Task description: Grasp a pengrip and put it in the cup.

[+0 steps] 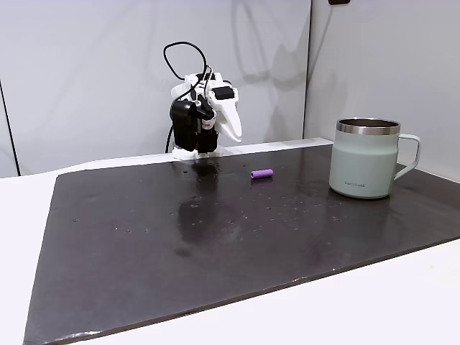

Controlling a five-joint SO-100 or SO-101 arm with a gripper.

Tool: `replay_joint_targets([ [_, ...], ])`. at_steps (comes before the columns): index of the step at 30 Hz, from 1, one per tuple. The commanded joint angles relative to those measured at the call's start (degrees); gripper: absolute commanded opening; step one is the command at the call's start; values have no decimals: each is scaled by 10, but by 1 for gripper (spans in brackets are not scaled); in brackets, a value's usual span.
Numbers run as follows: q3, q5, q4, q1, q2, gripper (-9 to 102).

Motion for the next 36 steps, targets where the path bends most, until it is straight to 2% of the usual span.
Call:
replay_joint_targets([
  [1,22,3,4,3,7,0],
  [12,-134,-23,120,-41,-6,0],
  [21,-362,-11,208,-86,-236,0],
  [28,-541,78,339,-140,-415,2],
  [36,-698,206,477,-201,-569,14],
])
